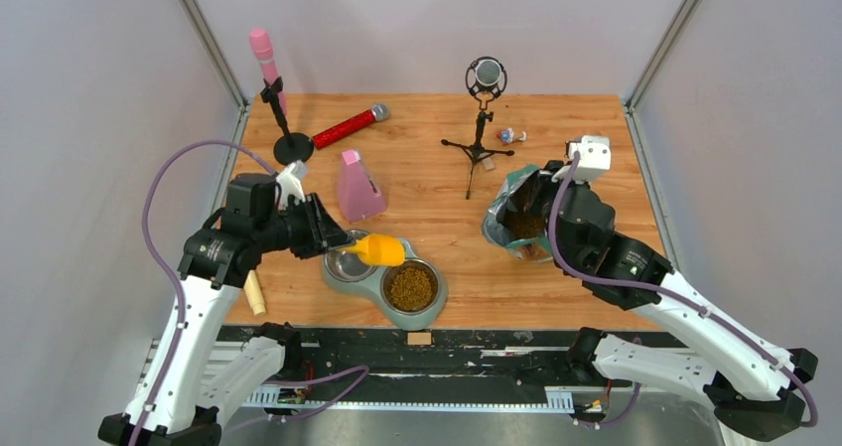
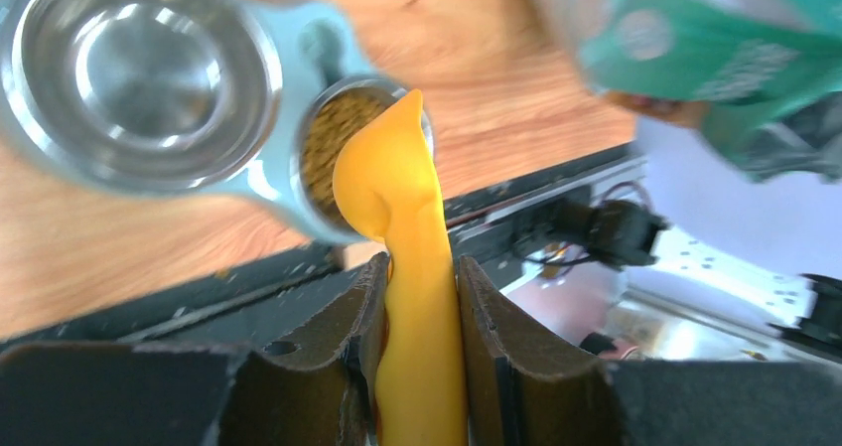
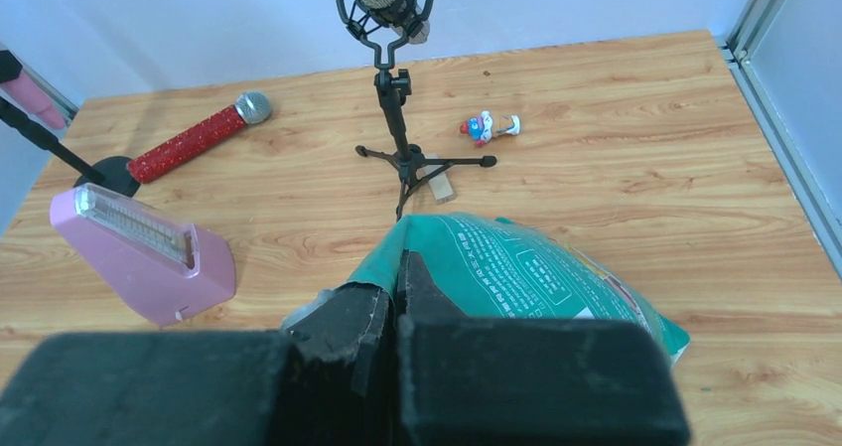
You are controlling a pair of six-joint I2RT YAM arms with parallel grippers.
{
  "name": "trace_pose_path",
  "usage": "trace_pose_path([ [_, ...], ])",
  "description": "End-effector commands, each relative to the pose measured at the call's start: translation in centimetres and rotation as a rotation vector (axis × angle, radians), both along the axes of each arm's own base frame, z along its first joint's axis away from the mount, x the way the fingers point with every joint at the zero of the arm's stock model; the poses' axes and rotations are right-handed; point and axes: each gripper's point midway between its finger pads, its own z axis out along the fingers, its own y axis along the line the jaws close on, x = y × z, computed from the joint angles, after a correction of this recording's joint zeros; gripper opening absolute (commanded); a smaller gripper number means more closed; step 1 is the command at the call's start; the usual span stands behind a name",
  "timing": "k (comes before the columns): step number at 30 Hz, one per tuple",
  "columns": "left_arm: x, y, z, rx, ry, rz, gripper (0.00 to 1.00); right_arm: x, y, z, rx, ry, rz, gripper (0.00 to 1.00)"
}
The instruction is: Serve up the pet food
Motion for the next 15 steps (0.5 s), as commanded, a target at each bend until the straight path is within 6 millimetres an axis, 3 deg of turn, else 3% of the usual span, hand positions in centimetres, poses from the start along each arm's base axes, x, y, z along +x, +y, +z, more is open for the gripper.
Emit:
trace_pose_path([
  [1, 2.0, -2.4, 9.7, -0.232, -0.285, -0.022, 0.0, 0.1, 0.6, 5.0, 0.086, -0.089, 0.022, 0.0],
  [6, 1.9, -3.3, 15.9, -0.368, -0.446, -0.045, 0.0, 0.2, 1.9, 4.1, -0.023, -0.023, 0.087, 0.0],
  [15, 1.3, -6.1, 18.3, -0.463, -0.478, -0.157, 0.0, 1.2, 6.1, 4.5, -0.058, 0.029, 0.21, 0.0],
])
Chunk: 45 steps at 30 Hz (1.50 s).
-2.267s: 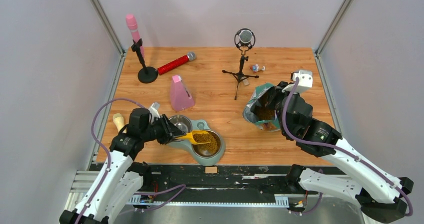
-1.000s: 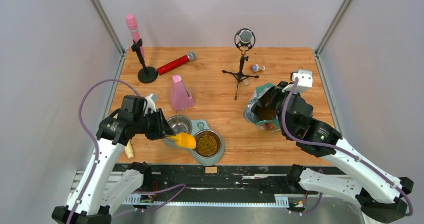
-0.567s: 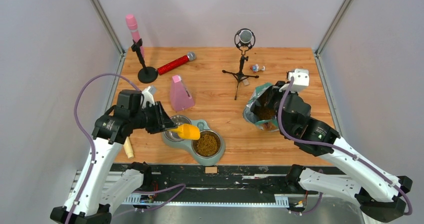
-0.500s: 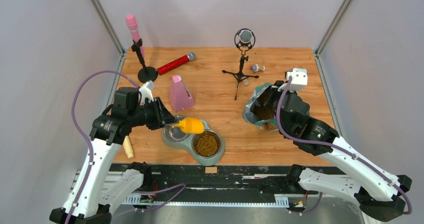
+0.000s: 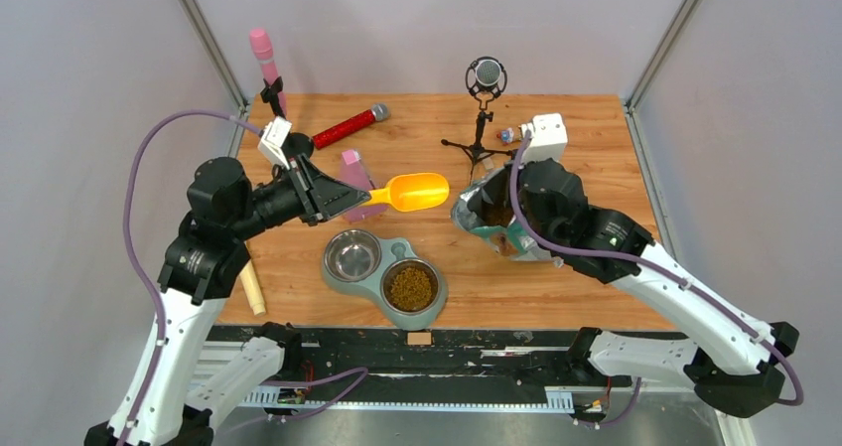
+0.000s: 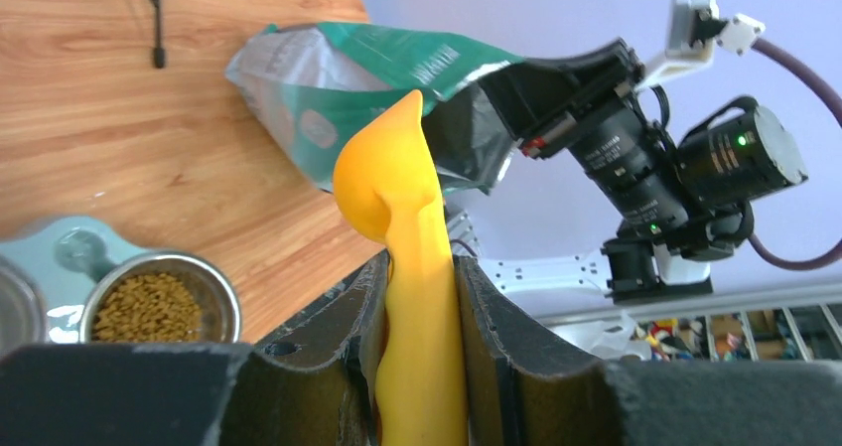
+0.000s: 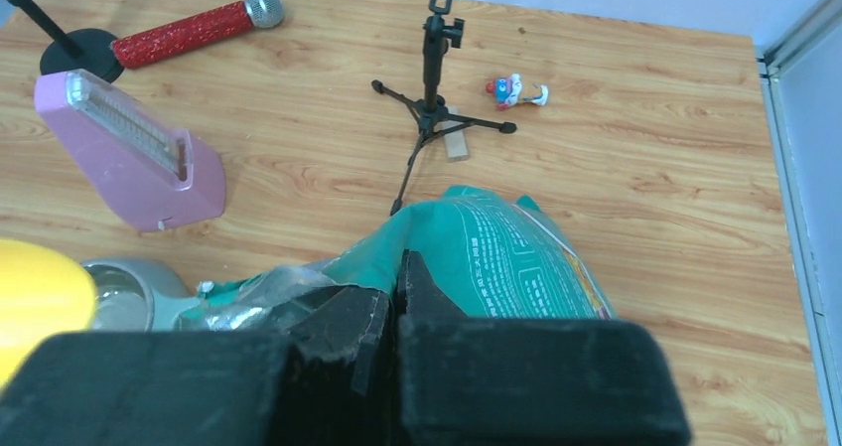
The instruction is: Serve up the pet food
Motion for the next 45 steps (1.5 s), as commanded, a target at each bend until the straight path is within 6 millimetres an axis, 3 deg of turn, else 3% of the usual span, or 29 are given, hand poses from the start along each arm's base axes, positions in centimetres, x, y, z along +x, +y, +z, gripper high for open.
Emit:
trace_pose_path([
  [1, -0.5, -1.6, 3.2, -0.064, -0.084, -0.069, 0.0, 0.9, 3.1, 4.7, 0.135, -0.071, 0.067, 0.0],
  [7, -0.3, -1.7, 2.5, -0.052, -0.059, -0.05, 0.0, 3.0, 5.6, 4.5, 0.147, -0.043, 0.03, 0.0],
  [12, 1.9, -1.1, 0.9, 0.001, -0.006, 0.063, 0.0, 4.4, 7.7, 3.7, 0.154, -0.022, 0.019, 0.0],
  [15, 3.0, -1.7, -0.2, 0.015, 0.041, 0.075, 0.0, 5.0, 8.3, 3.0, 0.156, -0.016, -0.004, 0.0],
  [19, 5.0, -4.0, -2.6, 0.07, 0.141, 0.064, 0.0, 5.6, 8.2, 2.6, 0.149, -0.021, -0.043, 0.0],
  [26, 6.0, -8.7, -4.8, 0.17, 0.238, -0.005, 0.0, 5.5, 8.0, 2.0, 0.139, -0.022, -0.048, 0.0],
  [31, 7.2, -9.3, -8.2, 0.324, 0.35, 0.084, 0.0, 5.5, 7.1, 1.5, 0.122, -0.026, -0.09, 0.0],
  [39, 8.0, -9.4, -10.8, 0.475, 0.438, 0.209, 0.0, 5.7, 6.9, 0.9, 0.129, -0.024, -0.119, 0.0],
  [45, 8.4, -11.5, -13.5, 0.495, 0.499, 0.206, 0.0, 5.5, 5.6, 0.6, 0.213, -0.033, -0.198, 0.0],
])
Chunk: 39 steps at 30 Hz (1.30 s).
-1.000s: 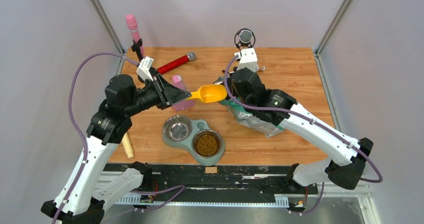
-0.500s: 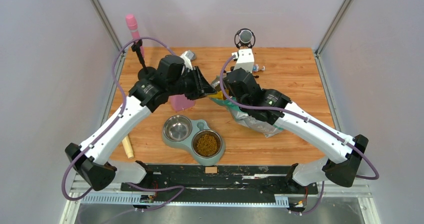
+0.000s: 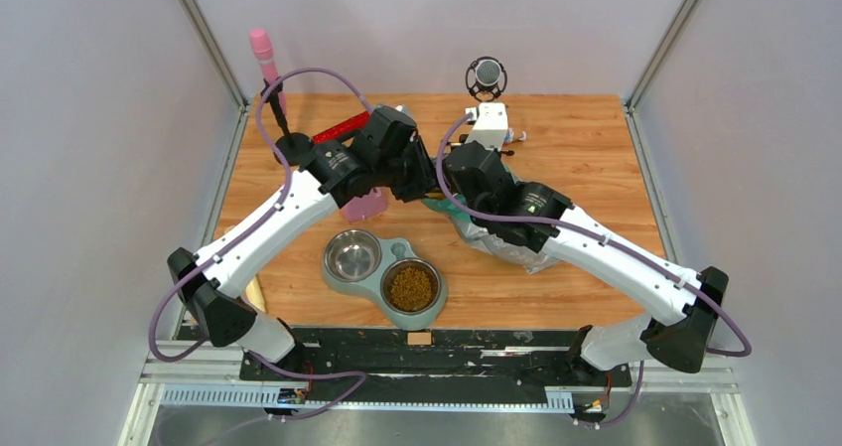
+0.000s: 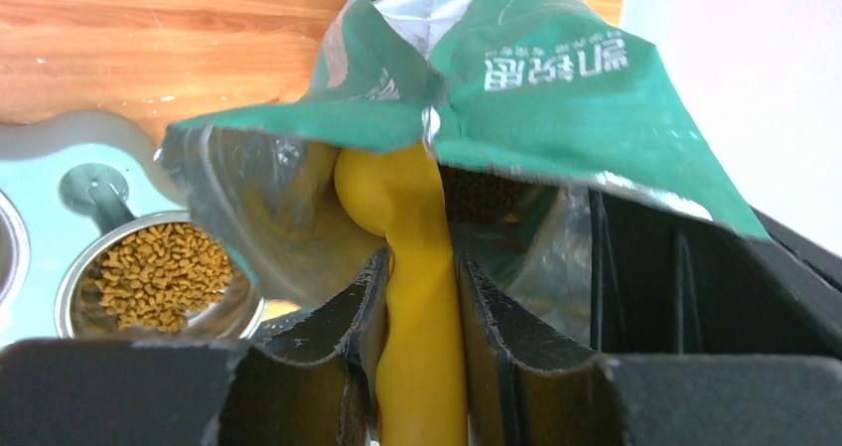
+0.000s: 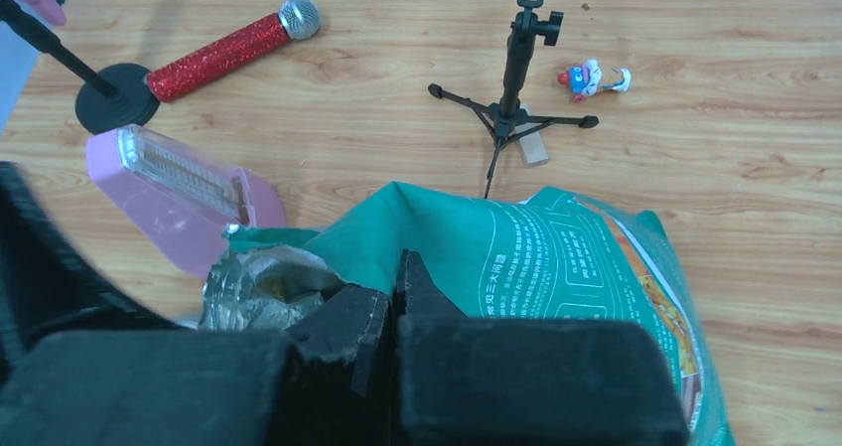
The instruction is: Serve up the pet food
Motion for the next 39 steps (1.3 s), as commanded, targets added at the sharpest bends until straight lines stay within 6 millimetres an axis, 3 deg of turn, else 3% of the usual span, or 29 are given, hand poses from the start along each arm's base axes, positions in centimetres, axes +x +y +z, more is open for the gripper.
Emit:
trace_pose_path([
  [1, 0.5, 0.3, -3.8, 0.101, 0.08, 0.065, 0.0, 0.4, -2.2, 3.1, 0.174, -0.098, -0.139, 0.0],
  [7, 1.2, -2.8, -5.4, -0.042, 0.079, 0.052, 0.0, 0.1, -2.7, 2.6, 0.265, -0.099, -0.168, 0.0],
  [13, 1.4, -4.5, -5.2, -0.262, -0.01, 0.04, 0.0, -0.4, -3.7, 2.9, 0.352, -0.116, -0.188, 0.0],
  [19, 0.9, -4.8, -4.3, -0.378, -0.086, 0.001, 0.0, -0.7, -4.4, 2.8, 0.401, -0.12, -0.187, 0.0],
  [22, 0.4, -5.2, -2.4, -0.48, -0.139, -0.035, 0.0, -0.7, -4.7, 2.8, 0.404, -0.126, -0.195, 0.0],
  [23, 0.1, -5.0, -2.9, -0.484, -0.13, -0.032, 0.0, -0.8, -4.9, 2.9, 0.405, -0.128, -0.196, 0.0],
  [32, -1.3, -0.5, -1.1, -0.492, -0.238, 0.063, 0.0, -1.0, -6.4, 3.6, 0.399, -0.156, -0.228, 0.0],
  [39, -2.6, 2.1, -1.6, -0.505, -0.265, 0.11, 0.0, -1.2, -7.0, 4.0, 0.399, -0.168, -0.228, 0.0],
])
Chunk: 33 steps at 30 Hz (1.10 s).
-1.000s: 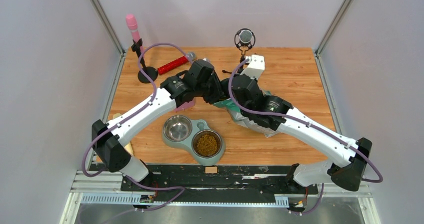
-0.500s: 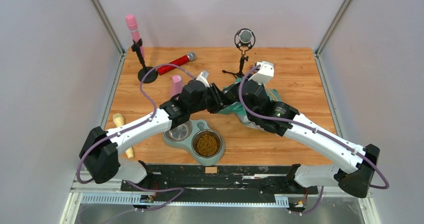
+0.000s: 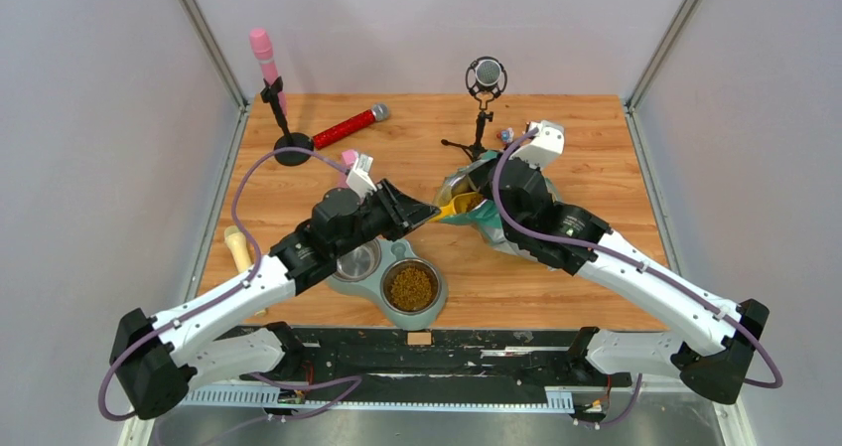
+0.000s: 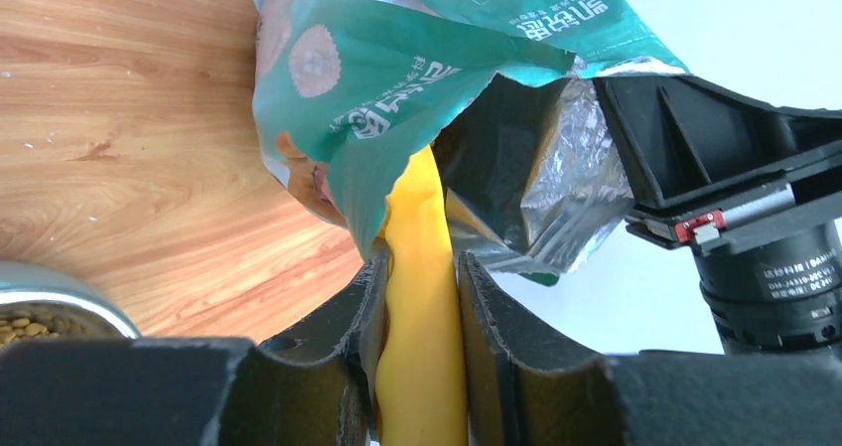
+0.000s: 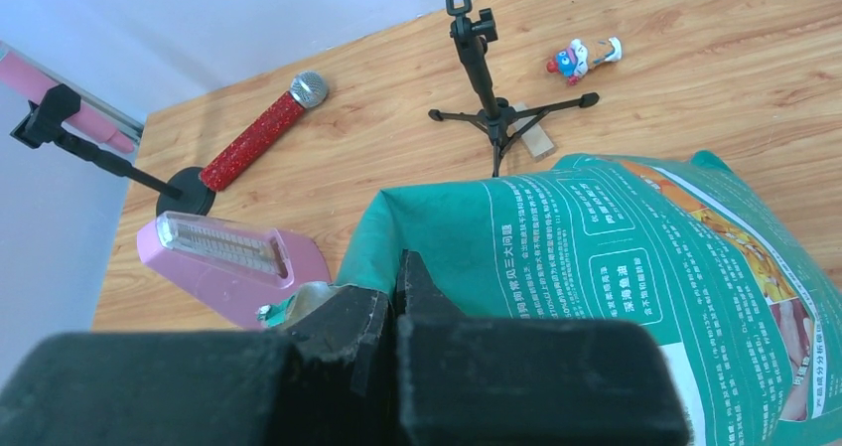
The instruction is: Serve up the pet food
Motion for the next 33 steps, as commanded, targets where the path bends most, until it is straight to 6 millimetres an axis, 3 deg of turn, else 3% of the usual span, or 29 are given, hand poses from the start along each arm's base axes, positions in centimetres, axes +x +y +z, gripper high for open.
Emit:
trace_pose_path([
  [1, 0.2, 2.1, 0.1, -0.012, -0.026, 0.084, 0.0, 0.1, -2.3, 3.9, 0.077, -0.102, -0.08, 0.0],
  [11, -1.1, 5.2, -0.3, -0.081, -0.049, 0.162, 0.0, 0.0, -2.3, 3.9, 0.071, -0.107, -0.071, 0.0],
  [19, -1.9, 5.1, -1.6, -0.056, -0.042, 0.12, 0.0, -0.2, -2.7, 4.3, 0.072, -0.119, -0.068, 0.0],
  [26, -2.4, 4.8, -2.2, -0.141, -0.045, 0.098, 0.0, -0.2, -2.7, 4.4, 0.058, -0.122, -0.063, 0.0],
  [28, -2.5, 5.0, -2.1, -0.199, -0.049, 0.111, 0.0, -0.3, -2.8, 4.5, 0.061, -0.125, -0.062, 0.0],
  [29, -2.5, 5.1, -0.7, -0.259, -0.084, 0.113, 0.0, -0.3, -2.8, 4.5, 0.061, -0.126, -0.062, 0.0],
  [30, -2.5, 5.4, -1.6, -0.279, -0.065, 0.13, 0.0, -0.3, -2.7, 4.6, 0.063, -0.128, -0.059, 0.0],
  [31, -2.5, 5.7, -0.6, -0.33, -0.09, 0.136, 0.0, -0.3, -2.7, 4.7, 0.064, -0.129, -0.056, 0.0],
  [33, -2.5, 6.0, -0.6, -0.361, -0.097, 0.146, 0.0, -0.3, -2.5, 4.8, 0.066, -0.13, -0.048, 0.0],
])
